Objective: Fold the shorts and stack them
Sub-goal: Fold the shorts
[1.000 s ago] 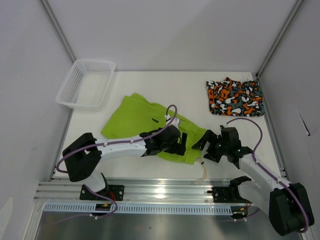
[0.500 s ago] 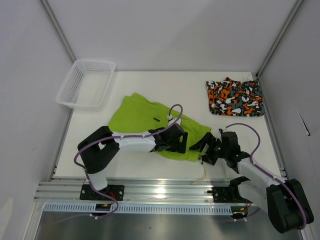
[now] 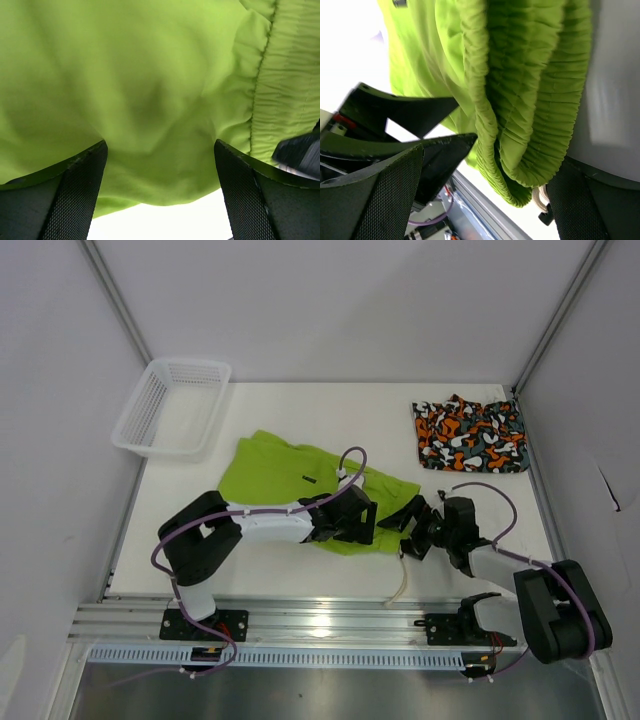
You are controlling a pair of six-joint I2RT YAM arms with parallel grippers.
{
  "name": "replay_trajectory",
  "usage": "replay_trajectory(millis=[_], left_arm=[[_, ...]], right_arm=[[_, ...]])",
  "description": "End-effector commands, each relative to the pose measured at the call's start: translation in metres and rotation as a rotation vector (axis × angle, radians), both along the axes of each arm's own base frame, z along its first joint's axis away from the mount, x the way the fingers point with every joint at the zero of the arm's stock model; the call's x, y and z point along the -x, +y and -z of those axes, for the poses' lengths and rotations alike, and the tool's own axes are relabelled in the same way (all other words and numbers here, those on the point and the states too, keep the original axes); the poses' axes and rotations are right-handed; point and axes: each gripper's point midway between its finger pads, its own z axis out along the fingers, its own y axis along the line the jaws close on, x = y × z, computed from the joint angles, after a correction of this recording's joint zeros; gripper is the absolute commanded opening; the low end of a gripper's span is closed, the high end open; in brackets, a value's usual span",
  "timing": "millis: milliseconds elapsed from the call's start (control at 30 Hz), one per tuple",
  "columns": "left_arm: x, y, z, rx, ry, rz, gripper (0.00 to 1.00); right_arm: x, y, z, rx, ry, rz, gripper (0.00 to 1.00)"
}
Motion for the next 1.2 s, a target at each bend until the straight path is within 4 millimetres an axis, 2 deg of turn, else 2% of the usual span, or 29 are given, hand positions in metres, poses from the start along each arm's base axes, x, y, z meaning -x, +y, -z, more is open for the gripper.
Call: replay_trajectory(millis=[0,100,400,600,767,967,1000,1033,1133,1167], left_arm=[[0.025,0.021,0.039,-0.094,0.116,0.026,0.89],[0.026,0.019,0.039,-0.101,0.108,0.034,0.89],[0.028,0.016,0.042,-0.138,0.093,0.049,0.89],[0.030,0.009,0.042,-0.144,0.085,0.084,0.89],[0.033,0.004,0.044,-0.153,0.080,0.112,0.89],[0.035,0.001,0.045,-0.158,0.076,0.131,0.89],[0.035,0.001,0.045,-0.162,0.076,0.133,0.89],[0.035,0.002,0.044,-0.168,0.073,0.129,0.89],[0.036,0.003,0.044,-0.170,0.071,0.130,0.89],[0.035,0.004,0.041,-0.166,0.066,0.126,0.89]], right_arm=[[-0.008,-0.018,0.017,0.029,0.001,0.071,1.00],[-0.016,-0.023,0.015,0.030,-0.029,0.074,0.99],[-0.018,-0.039,0.024,0.060,-0.012,0.055,1.00],[-0.020,-0.033,0.033,0.053,0.006,0.008,0.99],[-0.021,-0.019,0.037,0.028,0.019,-0.049,0.99],[-0.027,-0.007,0.029,-0.031,-0.015,-0.076,0.99],[-0.029,-0.007,0.027,-0.041,-0.019,-0.074,0.98],[-0.029,-0.008,0.026,-0.044,-0.022,-0.069,0.89],[-0.034,-0.015,0.021,-0.007,-0.047,-0.048,0.74],[-0.031,-0.021,0.026,0.036,-0.028,-0.039,0.69]])
